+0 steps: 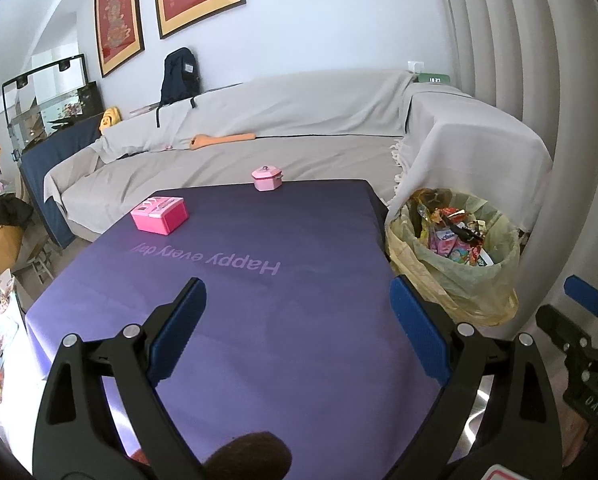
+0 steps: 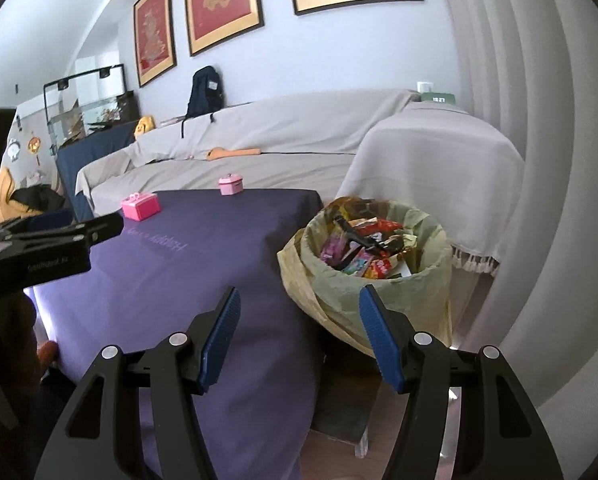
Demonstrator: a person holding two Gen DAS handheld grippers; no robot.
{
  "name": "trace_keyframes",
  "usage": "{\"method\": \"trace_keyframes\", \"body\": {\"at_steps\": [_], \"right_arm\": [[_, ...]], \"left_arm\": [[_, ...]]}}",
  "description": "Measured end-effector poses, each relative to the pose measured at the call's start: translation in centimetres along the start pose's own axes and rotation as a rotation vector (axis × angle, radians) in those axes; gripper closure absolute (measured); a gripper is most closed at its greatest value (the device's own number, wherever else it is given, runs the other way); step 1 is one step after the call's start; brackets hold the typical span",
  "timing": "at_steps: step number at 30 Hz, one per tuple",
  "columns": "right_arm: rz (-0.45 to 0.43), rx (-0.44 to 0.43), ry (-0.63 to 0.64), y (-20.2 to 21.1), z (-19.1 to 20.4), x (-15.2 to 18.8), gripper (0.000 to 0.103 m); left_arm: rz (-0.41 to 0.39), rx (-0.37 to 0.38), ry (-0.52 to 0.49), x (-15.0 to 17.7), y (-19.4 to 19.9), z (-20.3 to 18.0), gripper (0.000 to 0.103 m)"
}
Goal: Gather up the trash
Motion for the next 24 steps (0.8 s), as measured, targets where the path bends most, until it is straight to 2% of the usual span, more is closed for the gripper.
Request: {"method": "trace_keyframes", "body": {"at_steps": [9, 24], "right_arm": [[-0.002, -0.032, 0.03, 0.19, 0.77, 0.24, 0.045], [-0.004, -0.033, 0.028, 0.23, 1.0, 0.28, 0.045]], "left_arm": [[0.002, -0.015, 0.012, 0.07, 0.01, 0.41, 0.015], [0.007, -0.017, 0.018, 0.12, -0.01, 0.56, 0.015]]}}
Point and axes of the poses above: each gripper's, at about its wrist camera, not at the fingertips, and y roughly against the way its jaws point, z to its left, x to its underside, the point moved 1 cm from there along -y, roughly the way its jaws point, and after that the axes turned 1 degree about y, right-handed, at the moved point
